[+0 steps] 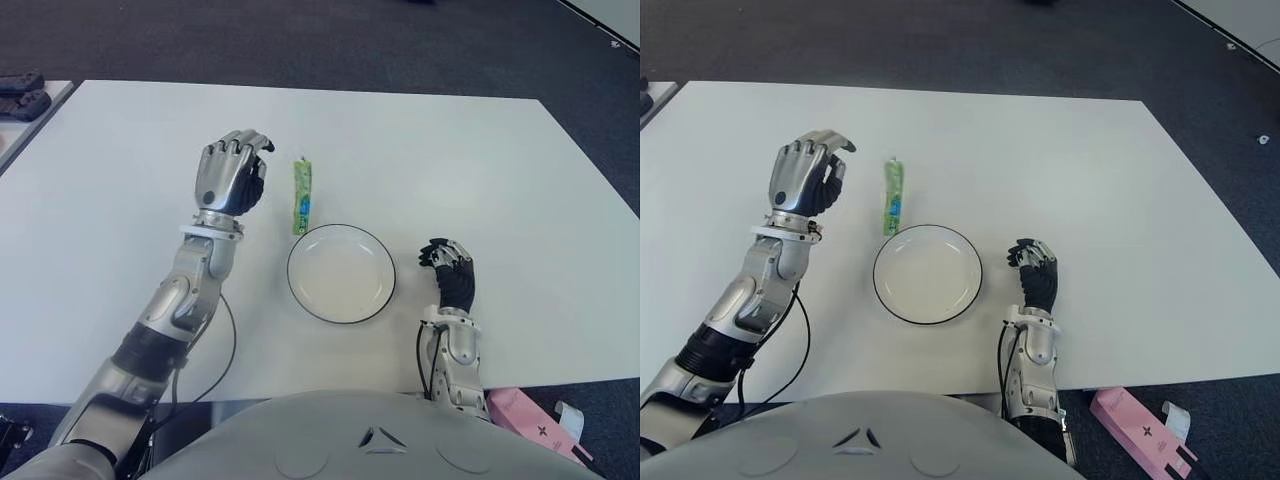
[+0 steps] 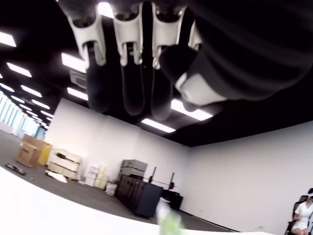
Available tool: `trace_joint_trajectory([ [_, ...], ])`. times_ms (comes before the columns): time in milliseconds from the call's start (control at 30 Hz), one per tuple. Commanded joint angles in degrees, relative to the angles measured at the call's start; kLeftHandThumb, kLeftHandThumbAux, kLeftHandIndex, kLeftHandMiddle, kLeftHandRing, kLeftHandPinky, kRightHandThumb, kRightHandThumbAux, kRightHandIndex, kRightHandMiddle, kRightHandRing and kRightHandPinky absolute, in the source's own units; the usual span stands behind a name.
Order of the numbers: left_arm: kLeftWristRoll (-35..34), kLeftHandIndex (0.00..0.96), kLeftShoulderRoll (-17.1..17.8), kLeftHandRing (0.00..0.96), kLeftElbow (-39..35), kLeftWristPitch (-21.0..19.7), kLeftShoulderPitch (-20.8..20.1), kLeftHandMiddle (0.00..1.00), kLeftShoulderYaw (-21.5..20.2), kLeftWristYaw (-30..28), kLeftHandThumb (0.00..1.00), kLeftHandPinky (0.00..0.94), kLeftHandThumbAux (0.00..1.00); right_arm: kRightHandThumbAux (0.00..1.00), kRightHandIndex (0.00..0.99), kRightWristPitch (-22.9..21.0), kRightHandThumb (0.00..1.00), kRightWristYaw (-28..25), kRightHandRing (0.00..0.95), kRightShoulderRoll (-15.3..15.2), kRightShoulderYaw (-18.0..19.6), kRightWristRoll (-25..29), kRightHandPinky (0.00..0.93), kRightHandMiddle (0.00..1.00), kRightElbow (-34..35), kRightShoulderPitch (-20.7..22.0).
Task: Put the toothpaste on the table into the plate.
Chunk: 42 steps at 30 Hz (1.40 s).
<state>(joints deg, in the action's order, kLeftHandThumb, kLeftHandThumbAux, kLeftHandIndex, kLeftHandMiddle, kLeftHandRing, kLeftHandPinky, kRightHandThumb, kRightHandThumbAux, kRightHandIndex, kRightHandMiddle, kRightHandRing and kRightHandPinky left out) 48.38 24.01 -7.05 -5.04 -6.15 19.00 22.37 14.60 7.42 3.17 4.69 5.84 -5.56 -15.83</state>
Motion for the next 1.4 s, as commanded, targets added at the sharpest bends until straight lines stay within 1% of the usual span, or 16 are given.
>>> trace_joint_trajectory([
  [33,1.60,0.395,0.15,0.877,-0.51,3.44,-1.39,0.537,1.11,-1.56,0.851,0.848,0.670,0.722,0.431,-2.55,0.705,0.38,0.543,1.93,-0.18,0.18,0.524,0.561,-2.05,-0.08],
  [133,2.00,0.396,0.10,0.877,-0.30,5.07,-1.78,0.538,1.37,-1.87,0.851,0.848,0.669,0.722,0.431,-2.72,0.705,0.49,0.543,1.89,-0.22,0.13,0.528,0.560,-2.06,-0.04],
  [267,2.03,0.398,0.16,0.877,-0.32,7.63,-2.55,0.542,2.34,-3.86,0.852,0.856,0.669,0.722,0.431,-3.04,0.705,0.68,0.545,1.91,-0.26,0.11,0.532,0.561,-1.88,-0.05],
  [433,1.27,0.399,0.04,0.875,-0.73,10.47,-3.14,0.545,3.88,-7.72,0.852,0.858,0.668,0.723,0.431,-3.08,0.705,0.75,0.547,1.94,-0.31,0.16,0.529,0.563,-1.64,-0.19],
  [600,0.22,0.399,-0.04,0.872,-0.93,13.41,-2.96,0.546,4.39,-10.42,0.852,0.853,0.668,0.723,0.431,-3.20,0.705,0.87,0.546,2.08,-0.36,0.29,0.530,0.562,-1.31,-0.44],
  [767,-0.65,0.398,0.00,0.867,-0.15,17.98,-2.26,0.545,5.60,-10.97,0.851,0.852,0.669,0.722,0.431,-3.65,0.705,1.09,0.545,2.16,-0.29,0.40,0.529,0.560,-0.95,-0.59],
  [967,-1.02,0.397,0.65,0.865,0.11,21.54,-1.98,0.546,5.63,-12.57,0.851,0.858,0.669,0.722,0.431,-4.24,0.705,1.42,0.546,2.26,-0.36,0.35,0.535,0.560,-0.53,-0.86],
  [1133,-0.30,0.396,0.84,0.864,0.24,22.76,-1.79,0.545,5.35,-13.67,0.850,0.858,0.669,0.722,0.431,-4.47,0.705,1.60,0.544,2.29,-0.43,0.22,0.532,0.559,-0.32,-0.99],
  [1200,0.05,0.396,0.94,0.864,0.73,22.61,-2.02,0.545,5.34,-14.59,0.850,0.856,0.670,0.722,0.431,-4.26,0.705,1.51,0.543,2.21,-0.52,0.10,0.528,0.558,-0.39,-1.01],
  [1267,0.17,0.396,0.97,0.863,1.13,22.15,-2.32,0.544,5.18,-15.76,0.850,0.851,0.670,0.722,0.431,-4.15,0.706,1.44,0.542,2.17,-0.58,0.04,0.525,0.556,-0.45,-1.01],
  [1400,-0.04,0.397,0.82,0.862,2.80,19.98,-3.73,0.546,4.43,-19.08,0.850,0.851,0.669,0.722,0.431,-4.19,0.706,1.41,0.541,2.15,-0.61,0.01,0.527,0.555,-0.56,-0.95],
])
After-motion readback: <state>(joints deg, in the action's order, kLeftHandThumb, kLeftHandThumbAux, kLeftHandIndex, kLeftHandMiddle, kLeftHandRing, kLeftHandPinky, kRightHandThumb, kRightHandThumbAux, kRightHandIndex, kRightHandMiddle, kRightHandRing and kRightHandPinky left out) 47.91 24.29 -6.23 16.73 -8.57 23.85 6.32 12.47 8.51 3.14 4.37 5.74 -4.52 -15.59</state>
